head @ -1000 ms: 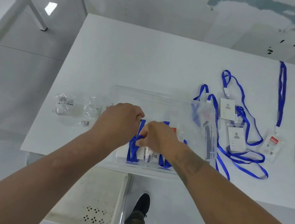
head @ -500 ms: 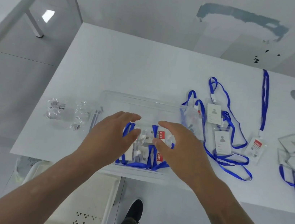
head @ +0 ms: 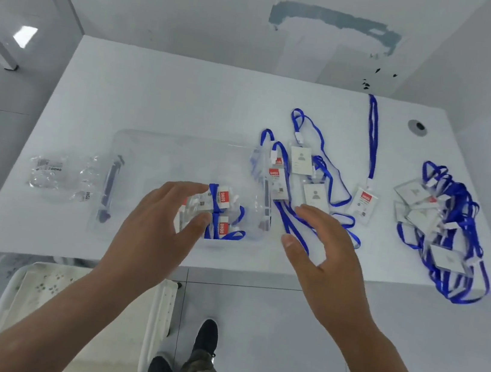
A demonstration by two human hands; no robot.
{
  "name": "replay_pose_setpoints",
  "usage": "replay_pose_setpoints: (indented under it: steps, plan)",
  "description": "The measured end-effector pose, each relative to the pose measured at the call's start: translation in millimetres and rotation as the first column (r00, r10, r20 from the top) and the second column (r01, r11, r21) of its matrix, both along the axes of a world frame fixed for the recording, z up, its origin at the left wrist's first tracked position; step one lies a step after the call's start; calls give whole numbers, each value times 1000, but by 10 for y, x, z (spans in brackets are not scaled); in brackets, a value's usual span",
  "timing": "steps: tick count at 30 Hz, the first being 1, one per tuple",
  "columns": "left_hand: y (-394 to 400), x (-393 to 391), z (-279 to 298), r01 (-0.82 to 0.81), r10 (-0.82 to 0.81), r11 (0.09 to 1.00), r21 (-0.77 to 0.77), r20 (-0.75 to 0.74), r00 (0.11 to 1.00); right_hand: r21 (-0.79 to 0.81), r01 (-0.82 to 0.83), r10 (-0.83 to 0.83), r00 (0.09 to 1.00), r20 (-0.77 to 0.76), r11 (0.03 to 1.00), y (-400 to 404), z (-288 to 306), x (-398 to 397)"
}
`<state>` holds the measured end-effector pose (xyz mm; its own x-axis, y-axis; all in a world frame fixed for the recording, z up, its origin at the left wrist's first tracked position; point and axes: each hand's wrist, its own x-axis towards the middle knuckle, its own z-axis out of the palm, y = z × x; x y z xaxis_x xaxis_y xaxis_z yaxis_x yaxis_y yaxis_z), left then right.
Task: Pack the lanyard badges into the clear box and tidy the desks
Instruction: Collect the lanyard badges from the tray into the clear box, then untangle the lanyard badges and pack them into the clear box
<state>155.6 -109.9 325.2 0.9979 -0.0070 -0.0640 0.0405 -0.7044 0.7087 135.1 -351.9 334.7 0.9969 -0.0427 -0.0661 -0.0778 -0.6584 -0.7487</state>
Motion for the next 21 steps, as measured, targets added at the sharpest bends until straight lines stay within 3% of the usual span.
replay_pose_setpoints:
  steps: [5, 12, 21]
  plan:
    - [-377, -130, 126, 20, -18, 997, -80, 34, 999, 42, 117, -116, 993, -23, 992, -382, 51, -157]
    - [-1160, 38, 289, 100, -90, 988, -117, 88, 992, 80, 132, -126, 990, -69, 988, -1131, -5, 73]
    - [-2298, 471, 151, 43, -48, 994, -97, -47, 998, 80, 63, -42, 969, -243, 995, -2177, -219, 727]
